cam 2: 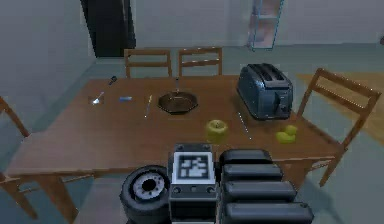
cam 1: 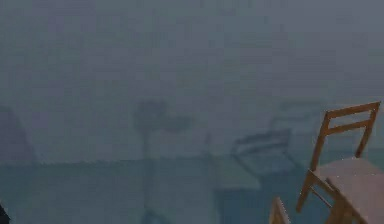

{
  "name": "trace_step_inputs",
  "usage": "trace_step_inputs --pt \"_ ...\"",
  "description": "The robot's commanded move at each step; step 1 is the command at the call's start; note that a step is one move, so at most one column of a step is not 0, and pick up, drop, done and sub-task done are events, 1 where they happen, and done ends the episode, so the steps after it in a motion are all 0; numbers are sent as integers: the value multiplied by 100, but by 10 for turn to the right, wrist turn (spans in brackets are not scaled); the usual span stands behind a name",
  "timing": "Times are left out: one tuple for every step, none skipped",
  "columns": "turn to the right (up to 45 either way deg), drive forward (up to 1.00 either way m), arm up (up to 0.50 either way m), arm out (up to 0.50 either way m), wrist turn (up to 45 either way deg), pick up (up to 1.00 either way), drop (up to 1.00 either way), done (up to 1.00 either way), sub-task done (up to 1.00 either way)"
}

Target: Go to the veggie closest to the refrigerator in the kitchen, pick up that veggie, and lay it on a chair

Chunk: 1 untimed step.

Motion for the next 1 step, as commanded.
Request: trace_step_inputs --pt "-180 0 0 0 0 0 0 0 0"
